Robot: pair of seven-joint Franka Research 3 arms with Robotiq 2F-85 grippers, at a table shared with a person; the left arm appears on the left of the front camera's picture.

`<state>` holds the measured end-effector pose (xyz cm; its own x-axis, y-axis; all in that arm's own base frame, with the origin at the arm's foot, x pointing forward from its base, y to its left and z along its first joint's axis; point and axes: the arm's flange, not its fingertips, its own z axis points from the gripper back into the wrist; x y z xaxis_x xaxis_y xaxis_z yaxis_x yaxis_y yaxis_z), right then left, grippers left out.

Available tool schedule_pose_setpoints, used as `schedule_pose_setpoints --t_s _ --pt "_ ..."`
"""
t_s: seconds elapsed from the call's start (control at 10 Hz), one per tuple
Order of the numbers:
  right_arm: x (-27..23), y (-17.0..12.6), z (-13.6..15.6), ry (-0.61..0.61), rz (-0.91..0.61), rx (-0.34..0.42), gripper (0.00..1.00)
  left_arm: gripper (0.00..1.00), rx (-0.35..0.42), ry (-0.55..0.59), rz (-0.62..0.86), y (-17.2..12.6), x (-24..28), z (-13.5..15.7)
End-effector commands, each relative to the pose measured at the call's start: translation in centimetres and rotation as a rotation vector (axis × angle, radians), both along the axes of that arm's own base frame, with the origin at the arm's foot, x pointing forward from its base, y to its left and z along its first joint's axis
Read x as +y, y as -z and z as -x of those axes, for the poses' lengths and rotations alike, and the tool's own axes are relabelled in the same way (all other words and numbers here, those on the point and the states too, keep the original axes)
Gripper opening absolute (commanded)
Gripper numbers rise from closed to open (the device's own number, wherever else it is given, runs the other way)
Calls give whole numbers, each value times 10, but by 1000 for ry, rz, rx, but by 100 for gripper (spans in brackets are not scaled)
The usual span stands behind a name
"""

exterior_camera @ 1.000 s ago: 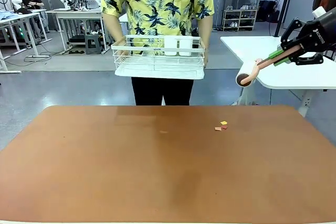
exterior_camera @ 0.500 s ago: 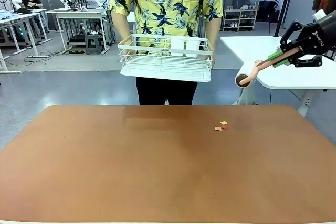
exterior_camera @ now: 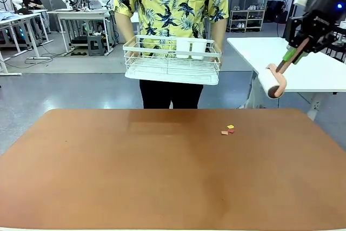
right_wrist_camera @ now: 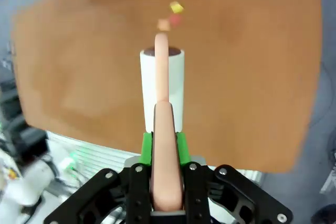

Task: Clean the table.
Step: Clean the table with the Lint Roller when the human lifts the Dish drying rack.

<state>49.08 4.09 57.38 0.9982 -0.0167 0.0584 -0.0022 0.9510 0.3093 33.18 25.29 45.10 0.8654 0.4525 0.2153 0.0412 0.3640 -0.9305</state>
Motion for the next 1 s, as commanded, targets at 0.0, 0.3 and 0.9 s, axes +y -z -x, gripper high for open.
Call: schedule_pose_setpoints --t_s 0.0,0.3,0.9 --pt "21 -5 -52 -146 210 56 21 100 -27 4 16 -1 3 1" --pt "30 47 -71 -117 187 133 21 100 -27 4 16 -1 3 1" --pt "28 61 -77 -145 194 134 21 100 -27 4 16 -1 3 1"
